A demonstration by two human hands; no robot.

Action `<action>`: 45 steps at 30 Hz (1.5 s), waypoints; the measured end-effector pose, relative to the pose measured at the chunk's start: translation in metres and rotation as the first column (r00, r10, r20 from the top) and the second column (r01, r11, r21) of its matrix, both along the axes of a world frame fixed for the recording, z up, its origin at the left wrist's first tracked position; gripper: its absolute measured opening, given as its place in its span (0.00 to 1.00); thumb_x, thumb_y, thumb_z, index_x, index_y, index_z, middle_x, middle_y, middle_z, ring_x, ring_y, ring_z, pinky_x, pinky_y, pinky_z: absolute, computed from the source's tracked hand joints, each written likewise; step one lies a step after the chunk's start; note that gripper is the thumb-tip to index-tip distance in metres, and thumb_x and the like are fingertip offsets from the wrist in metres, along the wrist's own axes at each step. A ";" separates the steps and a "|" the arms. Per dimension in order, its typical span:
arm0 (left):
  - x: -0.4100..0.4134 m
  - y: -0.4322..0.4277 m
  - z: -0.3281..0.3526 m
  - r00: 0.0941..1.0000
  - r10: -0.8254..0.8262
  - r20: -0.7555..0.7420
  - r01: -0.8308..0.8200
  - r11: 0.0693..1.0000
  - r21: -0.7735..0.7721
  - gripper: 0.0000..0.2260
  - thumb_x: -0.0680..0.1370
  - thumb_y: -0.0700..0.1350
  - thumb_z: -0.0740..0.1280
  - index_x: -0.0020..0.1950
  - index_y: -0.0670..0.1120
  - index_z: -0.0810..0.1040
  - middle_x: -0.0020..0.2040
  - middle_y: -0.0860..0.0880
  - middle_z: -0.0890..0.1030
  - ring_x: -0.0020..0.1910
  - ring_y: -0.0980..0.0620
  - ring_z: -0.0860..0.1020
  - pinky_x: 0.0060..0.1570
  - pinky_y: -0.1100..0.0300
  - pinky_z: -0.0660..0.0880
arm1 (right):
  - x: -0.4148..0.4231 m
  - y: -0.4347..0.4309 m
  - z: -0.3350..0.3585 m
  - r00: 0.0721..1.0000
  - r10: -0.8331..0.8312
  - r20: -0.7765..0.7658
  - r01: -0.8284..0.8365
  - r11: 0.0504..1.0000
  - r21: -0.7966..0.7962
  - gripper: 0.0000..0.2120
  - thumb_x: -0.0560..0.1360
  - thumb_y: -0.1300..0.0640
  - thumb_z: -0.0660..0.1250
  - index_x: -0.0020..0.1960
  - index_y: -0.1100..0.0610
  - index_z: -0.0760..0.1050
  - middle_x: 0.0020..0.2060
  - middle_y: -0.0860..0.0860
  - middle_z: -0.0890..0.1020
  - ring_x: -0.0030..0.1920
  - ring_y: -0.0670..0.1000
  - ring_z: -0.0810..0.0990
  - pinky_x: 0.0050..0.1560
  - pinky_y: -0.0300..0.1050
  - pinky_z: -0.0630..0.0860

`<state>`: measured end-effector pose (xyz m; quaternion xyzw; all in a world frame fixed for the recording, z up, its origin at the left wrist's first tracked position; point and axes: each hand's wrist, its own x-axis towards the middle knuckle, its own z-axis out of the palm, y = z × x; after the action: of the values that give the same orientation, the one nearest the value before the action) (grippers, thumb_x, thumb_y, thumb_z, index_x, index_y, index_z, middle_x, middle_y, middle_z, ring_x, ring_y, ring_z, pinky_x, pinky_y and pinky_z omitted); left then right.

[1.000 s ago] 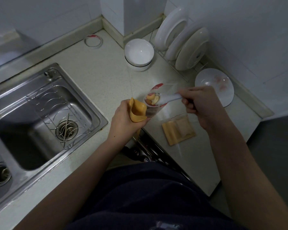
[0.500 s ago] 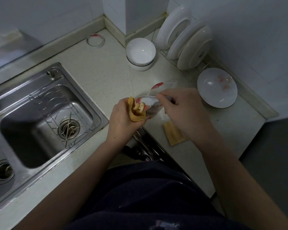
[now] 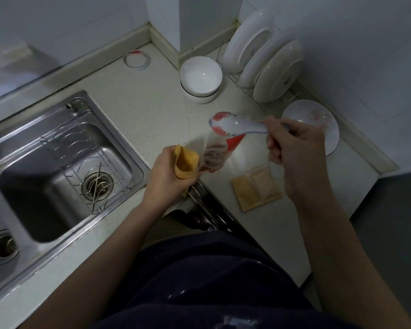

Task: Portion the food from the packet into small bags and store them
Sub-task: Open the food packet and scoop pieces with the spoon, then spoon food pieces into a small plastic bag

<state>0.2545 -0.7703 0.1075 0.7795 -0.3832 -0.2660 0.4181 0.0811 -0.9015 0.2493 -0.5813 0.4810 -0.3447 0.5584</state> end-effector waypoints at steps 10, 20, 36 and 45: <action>0.045 -0.011 -0.025 0.982 -0.014 0.186 0.009 1.000 0.029 0.29 0.68 0.48 0.78 0.65 0.46 0.71 0.56 0.53 0.70 0.53 0.56 0.70 0.47 0.65 0.64 | -0.014 -0.011 -0.014 0.962 -0.233 0.138 0.200 0.955 0.219 0.15 0.76 0.60 0.67 0.32 0.52 0.83 0.24 0.47 0.73 0.24 0.44 0.65 0.22 0.36 0.62; 0.092 -0.073 -0.044 0.781 -0.416 0.465 0.195 0.871 0.451 0.36 0.68 0.52 0.75 0.72 0.46 0.67 0.58 0.39 0.73 0.57 0.37 0.72 0.61 0.48 0.65 | -0.018 -0.006 -0.024 0.945 -0.298 0.136 0.262 0.937 0.232 0.14 0.77 0.59 0.67 0.33 0.53 0.83 0.24 0.48 0.73 0.24 0.44 0.65 0.22 0.36 0.61; 0.075 -0.084 -0.070 0.683 -0.614 0.395 0.275 0.718 0.640 0.50 0.66 0.57 0.77 0.78 0.43 0.53 0.77 0.41 0.58 0.77 0.41 0.54 0.73 0.40 0.49 | -0.060 0.010 -0.044 0.810 -0.581 0.080 0.534 0.786 0.311 0.07 0.76 0.59 0.67 0.41 0.60 0.81 0.24 0.48 0.72 0.24 0.44 0.65 0.23 0.36 0.61; 0.023 0.000 -0.031 0.689 -0.327 0.647 0.269 0.944 0.191 0.10 0.78 0.48 0.65 0.44 0.43 0.80 0.45 0.44 0.80 0.44 0.44 0.77 0.45 0.50 0.72 | -0.070 0.023 -0.059 0.645 -0.759 0.088 0.692 0.629 0.355 0.08 0.76 0.57 0.69 0.38 0.56 0.79 0.24 0.46 0.74 0.24 0.44 0.69 0.26 0.36 0.68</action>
<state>0.2773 -0.7706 0.0767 0.7661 -0.6176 -0.0473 0.1716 0.0111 -0.8785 0.1899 -0.2040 0.6523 -0.5315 0.5004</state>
